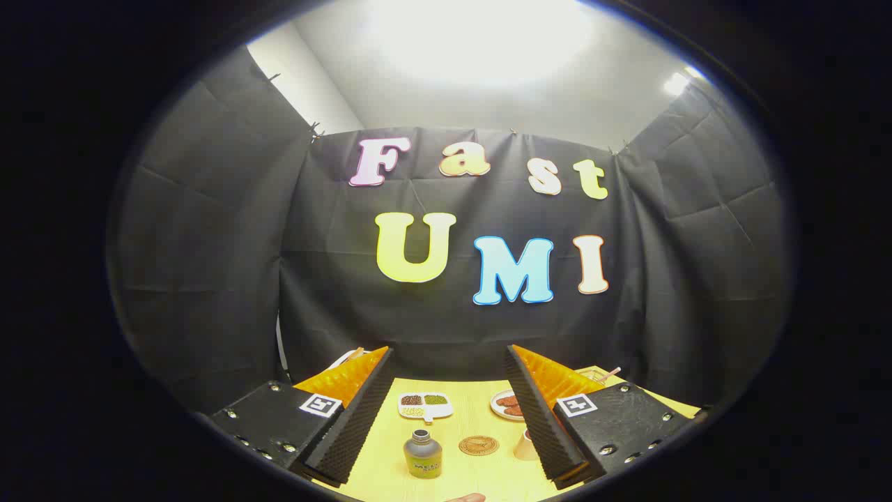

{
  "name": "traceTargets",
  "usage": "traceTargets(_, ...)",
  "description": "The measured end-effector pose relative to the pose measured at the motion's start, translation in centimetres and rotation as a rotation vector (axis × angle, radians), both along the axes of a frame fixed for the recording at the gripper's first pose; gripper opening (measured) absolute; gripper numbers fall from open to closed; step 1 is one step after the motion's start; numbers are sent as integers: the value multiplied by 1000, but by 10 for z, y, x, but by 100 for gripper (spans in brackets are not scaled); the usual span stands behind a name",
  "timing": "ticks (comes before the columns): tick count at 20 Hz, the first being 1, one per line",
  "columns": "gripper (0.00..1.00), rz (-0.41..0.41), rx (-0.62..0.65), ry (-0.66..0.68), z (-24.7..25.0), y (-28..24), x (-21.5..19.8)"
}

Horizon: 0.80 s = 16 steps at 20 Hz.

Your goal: Take the bottle from table, then pour the juice into the cup, finally place the bottle on the coaster

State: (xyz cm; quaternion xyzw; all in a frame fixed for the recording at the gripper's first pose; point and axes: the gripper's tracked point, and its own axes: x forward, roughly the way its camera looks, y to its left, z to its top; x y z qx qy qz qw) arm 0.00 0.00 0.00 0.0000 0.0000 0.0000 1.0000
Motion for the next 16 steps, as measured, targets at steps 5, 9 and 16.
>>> traceTargets(5,97,1,-4,16,-3,-5,12)
traceTargets(9,97,-13,-1,21,-6,-8,20)
traceTargets(16,97,-9,12,19,-27,-1,29)
